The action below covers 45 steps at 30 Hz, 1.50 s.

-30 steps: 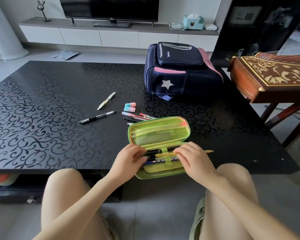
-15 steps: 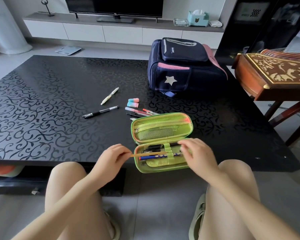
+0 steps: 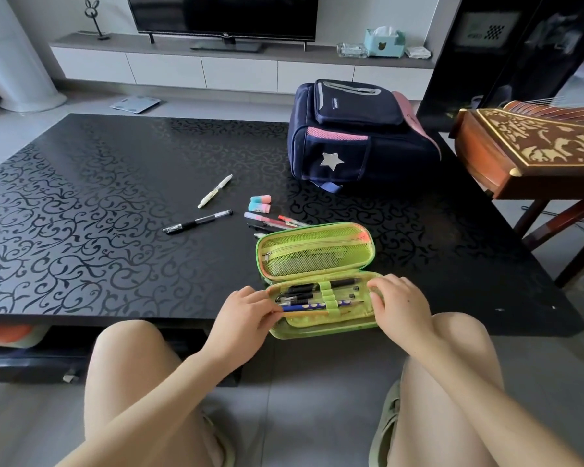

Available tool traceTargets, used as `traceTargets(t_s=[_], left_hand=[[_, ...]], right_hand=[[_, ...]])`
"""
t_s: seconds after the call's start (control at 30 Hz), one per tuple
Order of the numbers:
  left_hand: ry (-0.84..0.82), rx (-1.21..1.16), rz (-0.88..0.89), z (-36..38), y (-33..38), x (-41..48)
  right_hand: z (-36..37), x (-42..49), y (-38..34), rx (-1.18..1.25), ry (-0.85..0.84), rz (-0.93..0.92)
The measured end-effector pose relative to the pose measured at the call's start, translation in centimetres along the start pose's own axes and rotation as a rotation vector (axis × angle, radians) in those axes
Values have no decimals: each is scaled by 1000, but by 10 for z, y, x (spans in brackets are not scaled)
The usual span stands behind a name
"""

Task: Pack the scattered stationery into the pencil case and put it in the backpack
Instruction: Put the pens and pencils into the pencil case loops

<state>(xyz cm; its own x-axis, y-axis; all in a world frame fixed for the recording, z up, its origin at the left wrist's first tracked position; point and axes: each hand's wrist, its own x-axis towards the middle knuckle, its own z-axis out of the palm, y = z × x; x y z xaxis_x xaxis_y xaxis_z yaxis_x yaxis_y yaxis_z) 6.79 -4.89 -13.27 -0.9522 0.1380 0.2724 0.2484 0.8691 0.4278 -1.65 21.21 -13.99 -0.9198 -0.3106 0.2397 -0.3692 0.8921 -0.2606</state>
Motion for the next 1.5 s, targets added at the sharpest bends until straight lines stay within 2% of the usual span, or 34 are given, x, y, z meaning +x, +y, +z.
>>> traceTargets(t_s=[0.13, 0.23, 0.5, 0.7, 0.77, 0.87, 1.0, 1.1, 1.2, 1.3, 1.4, 1.5], left_hand=[[-35, 67, 81, 12, 19, 16], [-63, 50, 101, 24, 27, 25], [-92, -27, 34, 20, 14, 24], [-115, -89, 15, 14, 2, 21], [-79, -128, -39, 9, -6, 24], [60, -139, -180, -2, -29, 36], [213, 27, -398, -14, -76, 54], [238, 193, -478, -25, -116, 73], [170, 339, -493, -36, -153, 92], [34, 435, -528, -44, -180, 108], [-93, 457, -548, -46, -197, 118], [-62, 354, -553, -43, -207, 120]], right_hand=[[-1, 2, 0, -5, -6, 118], [-3, 3, -1, 5, -31, 138], [-9, 16, -4, -18, -73, 111], [-15, 44, -10, 54, -173, 159], [-18, 56, -14, 83, -167, 137], [-18, 79, -30, 123, -172, 48], [0, 110, -69, 137, -205, -90], [19, 141, -95, 76, -215, -122], [32, 179, -105, 8, -227, -69], [39, 214, -103, -108, -403, 16], [45, 238, -97, -70, -642, 66], [48, 249, -92, 36, -778, 64]])
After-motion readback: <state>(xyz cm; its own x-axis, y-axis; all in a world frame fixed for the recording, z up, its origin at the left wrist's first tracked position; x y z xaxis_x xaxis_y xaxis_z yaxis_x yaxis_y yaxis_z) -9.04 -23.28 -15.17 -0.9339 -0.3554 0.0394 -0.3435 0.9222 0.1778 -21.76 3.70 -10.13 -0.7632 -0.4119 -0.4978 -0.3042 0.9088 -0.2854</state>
